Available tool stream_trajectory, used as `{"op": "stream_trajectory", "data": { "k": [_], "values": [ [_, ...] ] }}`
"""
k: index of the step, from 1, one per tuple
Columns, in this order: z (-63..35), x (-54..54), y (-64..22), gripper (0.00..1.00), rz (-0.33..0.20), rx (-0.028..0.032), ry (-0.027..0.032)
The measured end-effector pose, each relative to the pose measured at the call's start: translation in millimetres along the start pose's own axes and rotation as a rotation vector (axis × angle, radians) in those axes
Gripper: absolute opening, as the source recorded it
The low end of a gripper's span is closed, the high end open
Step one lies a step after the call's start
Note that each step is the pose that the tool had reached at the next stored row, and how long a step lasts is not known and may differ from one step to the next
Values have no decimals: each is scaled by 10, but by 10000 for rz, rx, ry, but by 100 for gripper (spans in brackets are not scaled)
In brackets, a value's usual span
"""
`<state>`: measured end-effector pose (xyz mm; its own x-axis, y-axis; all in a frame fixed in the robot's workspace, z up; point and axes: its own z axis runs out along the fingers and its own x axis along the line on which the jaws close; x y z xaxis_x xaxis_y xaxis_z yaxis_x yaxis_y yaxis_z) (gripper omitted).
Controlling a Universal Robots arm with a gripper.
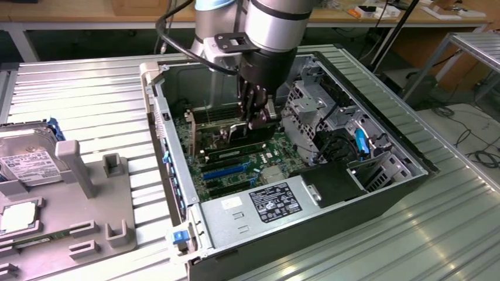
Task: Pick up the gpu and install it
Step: 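Insert the gpu into the slot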
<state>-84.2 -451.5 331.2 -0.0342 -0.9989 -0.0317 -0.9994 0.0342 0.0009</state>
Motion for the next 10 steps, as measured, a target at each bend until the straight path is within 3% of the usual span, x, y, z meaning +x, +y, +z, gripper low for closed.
{"op": "stream_trajectory", "data": {
  "k": [5,10],
  "values": [
    [124,7,33,27,-3,103,-3],
    [209,36,49,27,-4,142,-3]
  ]
}}
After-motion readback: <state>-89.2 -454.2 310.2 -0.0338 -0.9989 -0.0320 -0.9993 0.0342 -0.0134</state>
